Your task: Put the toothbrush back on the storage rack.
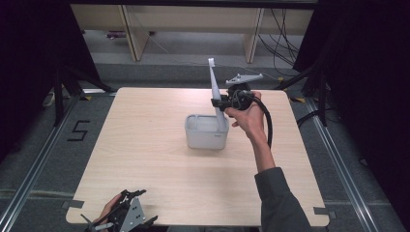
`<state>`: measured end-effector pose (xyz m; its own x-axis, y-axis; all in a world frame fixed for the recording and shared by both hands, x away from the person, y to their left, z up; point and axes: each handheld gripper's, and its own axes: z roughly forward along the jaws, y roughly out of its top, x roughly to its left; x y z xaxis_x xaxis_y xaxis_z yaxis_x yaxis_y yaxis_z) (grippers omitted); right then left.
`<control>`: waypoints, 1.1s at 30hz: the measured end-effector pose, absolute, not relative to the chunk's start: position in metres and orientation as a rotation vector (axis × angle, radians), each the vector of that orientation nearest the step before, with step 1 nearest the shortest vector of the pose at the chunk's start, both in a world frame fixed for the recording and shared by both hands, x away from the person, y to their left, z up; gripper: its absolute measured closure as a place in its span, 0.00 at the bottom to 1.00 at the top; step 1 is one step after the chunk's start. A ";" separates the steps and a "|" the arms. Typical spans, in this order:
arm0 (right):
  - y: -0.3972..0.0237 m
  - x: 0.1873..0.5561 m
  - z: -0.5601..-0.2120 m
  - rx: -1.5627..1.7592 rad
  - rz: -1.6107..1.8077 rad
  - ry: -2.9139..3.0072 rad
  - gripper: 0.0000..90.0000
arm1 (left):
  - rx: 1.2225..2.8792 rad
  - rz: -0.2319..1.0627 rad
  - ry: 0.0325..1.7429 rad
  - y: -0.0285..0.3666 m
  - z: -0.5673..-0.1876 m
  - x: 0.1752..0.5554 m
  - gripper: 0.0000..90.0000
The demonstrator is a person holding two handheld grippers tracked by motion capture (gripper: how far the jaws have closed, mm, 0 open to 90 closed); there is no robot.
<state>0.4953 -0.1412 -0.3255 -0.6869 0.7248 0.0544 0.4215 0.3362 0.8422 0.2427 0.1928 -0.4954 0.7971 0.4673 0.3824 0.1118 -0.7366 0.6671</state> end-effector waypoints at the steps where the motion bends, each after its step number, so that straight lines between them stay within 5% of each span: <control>1: -0.140 0.497 -0.326 1.002 1.282 2.275 0.75 | 2.329 0.718 0.424 0.192 -0.496 0.243 0.17; 33: -0.107 0.519 -0.359 1.001 1.291 2.309 0.75 | 2.343 0.712 0.415 0.193 -0.495 0.243 0.17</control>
